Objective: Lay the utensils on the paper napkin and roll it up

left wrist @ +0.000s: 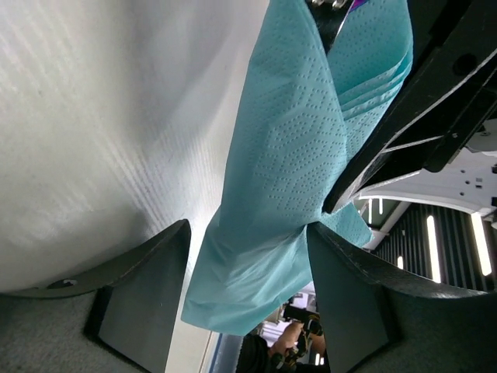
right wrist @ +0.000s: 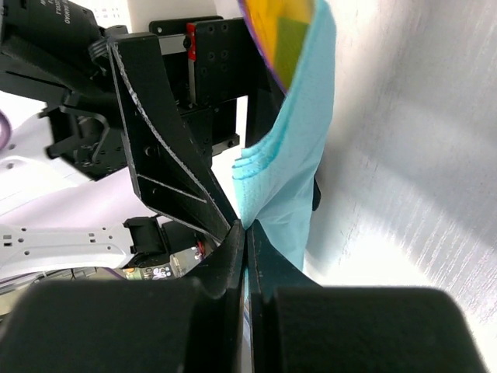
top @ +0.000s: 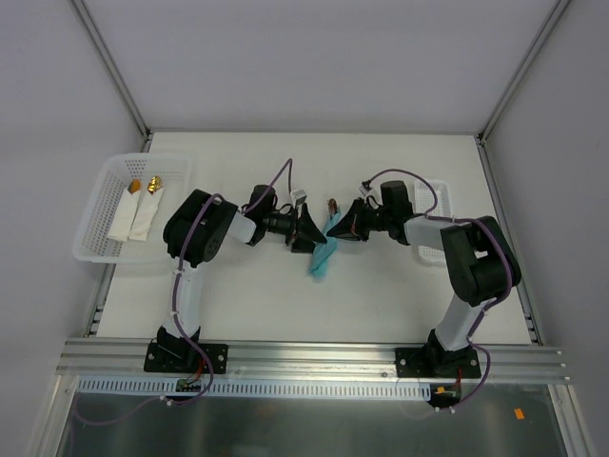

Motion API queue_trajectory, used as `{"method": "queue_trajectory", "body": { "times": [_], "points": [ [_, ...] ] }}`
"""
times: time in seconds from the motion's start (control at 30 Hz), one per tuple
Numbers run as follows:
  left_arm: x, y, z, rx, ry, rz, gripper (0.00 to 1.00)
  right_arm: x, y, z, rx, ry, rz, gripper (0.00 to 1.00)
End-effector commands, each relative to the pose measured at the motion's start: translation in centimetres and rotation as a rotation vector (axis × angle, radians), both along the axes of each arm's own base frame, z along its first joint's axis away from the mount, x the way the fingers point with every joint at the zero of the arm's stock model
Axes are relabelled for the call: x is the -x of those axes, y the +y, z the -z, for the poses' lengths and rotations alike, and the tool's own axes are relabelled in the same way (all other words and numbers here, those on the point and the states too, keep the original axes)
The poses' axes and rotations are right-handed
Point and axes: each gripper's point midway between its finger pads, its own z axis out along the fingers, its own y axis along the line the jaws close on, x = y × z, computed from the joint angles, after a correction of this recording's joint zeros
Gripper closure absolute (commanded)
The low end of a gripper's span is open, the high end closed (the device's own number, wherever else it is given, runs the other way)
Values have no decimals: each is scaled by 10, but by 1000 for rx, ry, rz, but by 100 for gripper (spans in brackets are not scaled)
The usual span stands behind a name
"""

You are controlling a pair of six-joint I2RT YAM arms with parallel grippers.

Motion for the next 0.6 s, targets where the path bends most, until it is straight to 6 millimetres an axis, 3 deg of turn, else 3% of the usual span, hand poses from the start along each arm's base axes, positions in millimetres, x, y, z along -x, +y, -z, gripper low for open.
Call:
{"method": "queue_trajectory", "body": {
  "times": [0.0,0.3,0.57],
  "points": [
    [-4,-3,-13,88,-19,3,37,0,12,-39,-85,-94,-48,100],
    [-4,-4,-30,170,-27,10,39,-2,13,-45,-91,-104,-48,100],
    [0,-2,-24,156,-29,-4,37,-2,15,-56,-109,-115,-47,100]
  ]
}}
